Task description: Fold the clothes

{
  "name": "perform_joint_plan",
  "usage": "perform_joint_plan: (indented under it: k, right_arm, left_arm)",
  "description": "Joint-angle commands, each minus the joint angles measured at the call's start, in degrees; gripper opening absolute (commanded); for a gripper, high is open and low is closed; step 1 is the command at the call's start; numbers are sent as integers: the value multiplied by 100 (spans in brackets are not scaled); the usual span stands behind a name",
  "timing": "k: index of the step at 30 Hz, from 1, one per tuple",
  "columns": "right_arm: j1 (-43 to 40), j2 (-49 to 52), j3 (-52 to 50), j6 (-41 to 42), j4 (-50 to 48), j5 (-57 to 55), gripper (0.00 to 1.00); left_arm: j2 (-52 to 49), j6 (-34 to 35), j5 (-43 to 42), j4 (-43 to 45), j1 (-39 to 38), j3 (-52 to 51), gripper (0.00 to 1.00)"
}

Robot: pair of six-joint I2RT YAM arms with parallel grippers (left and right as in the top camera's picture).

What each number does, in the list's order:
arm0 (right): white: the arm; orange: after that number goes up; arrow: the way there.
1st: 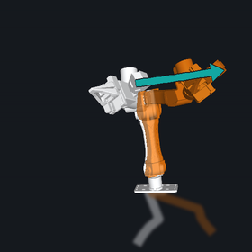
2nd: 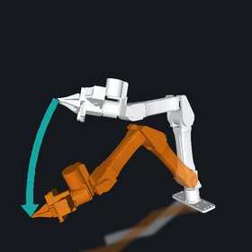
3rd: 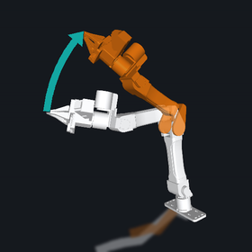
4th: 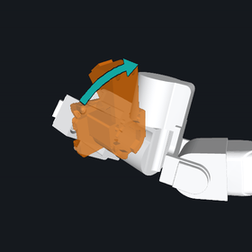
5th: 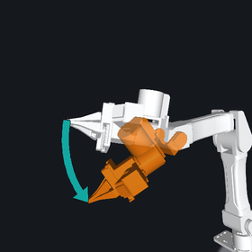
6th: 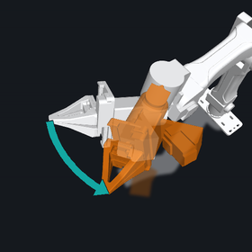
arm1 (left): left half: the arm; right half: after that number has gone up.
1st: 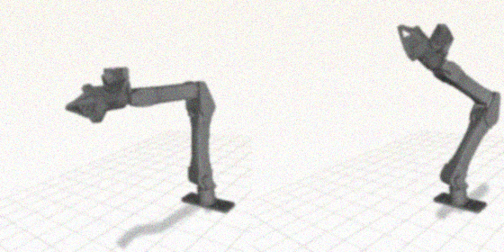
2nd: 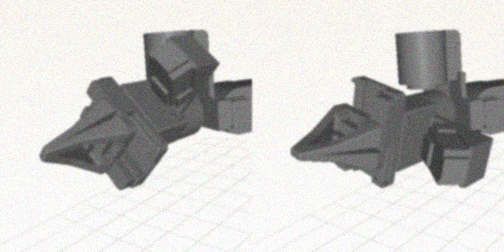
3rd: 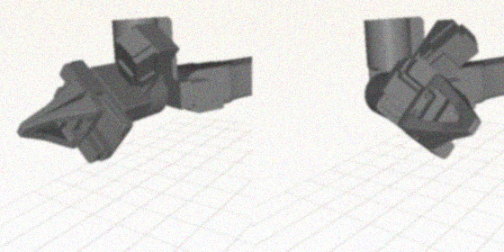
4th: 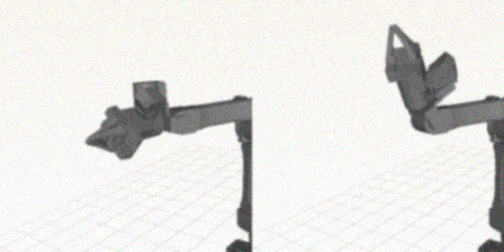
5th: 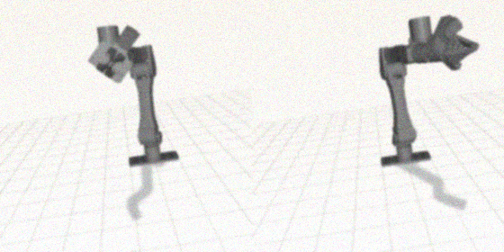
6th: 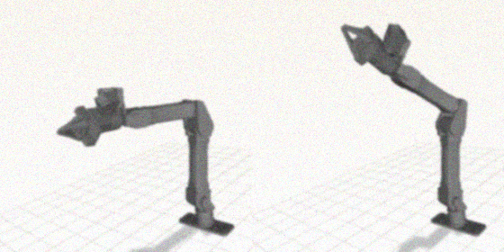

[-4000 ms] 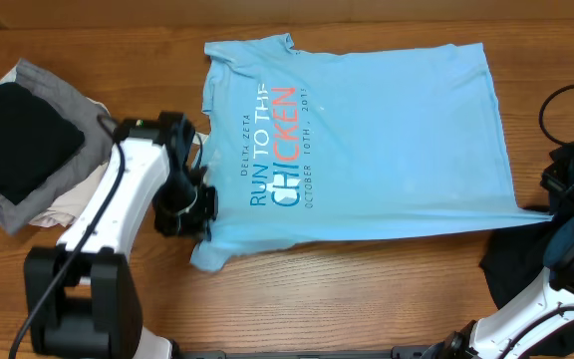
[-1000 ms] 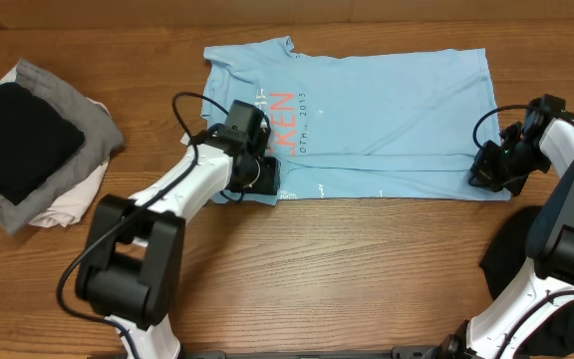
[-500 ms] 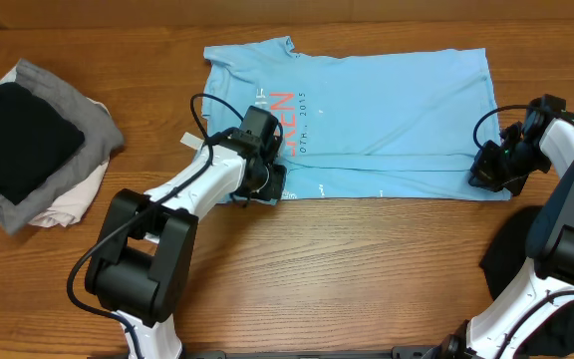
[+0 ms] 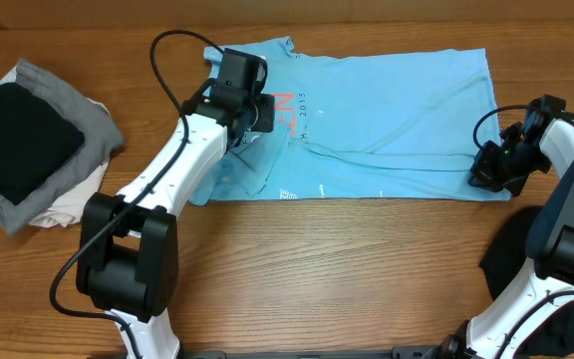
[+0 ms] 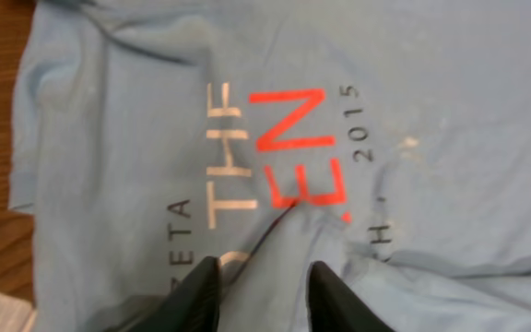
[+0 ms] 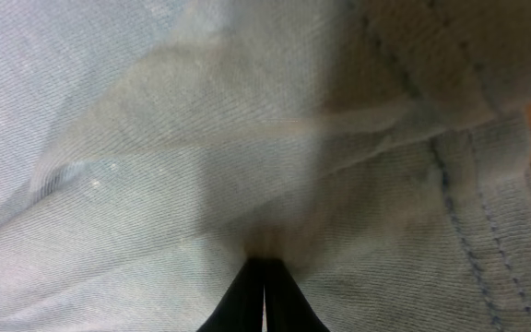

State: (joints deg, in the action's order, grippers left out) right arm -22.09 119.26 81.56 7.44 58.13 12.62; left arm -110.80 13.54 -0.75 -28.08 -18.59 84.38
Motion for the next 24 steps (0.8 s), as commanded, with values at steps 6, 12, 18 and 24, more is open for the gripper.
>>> perform_joint_plan:
  k: [6, 12, 18, 24]
  right_arm:
    - [11, 57, -168, -44, 24, -101, 6]
    - [11, 57, -168, -44, 17, -101, 6]
    - [11, 57, -168, -44, 20, -101, 6]
    - [11, 57, -168, -44, 20, -98, 6]
  left_arm:
    - [-72, 90, -317, -1670, -7, 96, 26]
    - [-74, 533, 249, -2586, -7, 48, 30]
    - [-184, 942, -87, -2140, -7, -291, 50]
    - [-511, 1644, -98, -1749, -7, -555, 46]
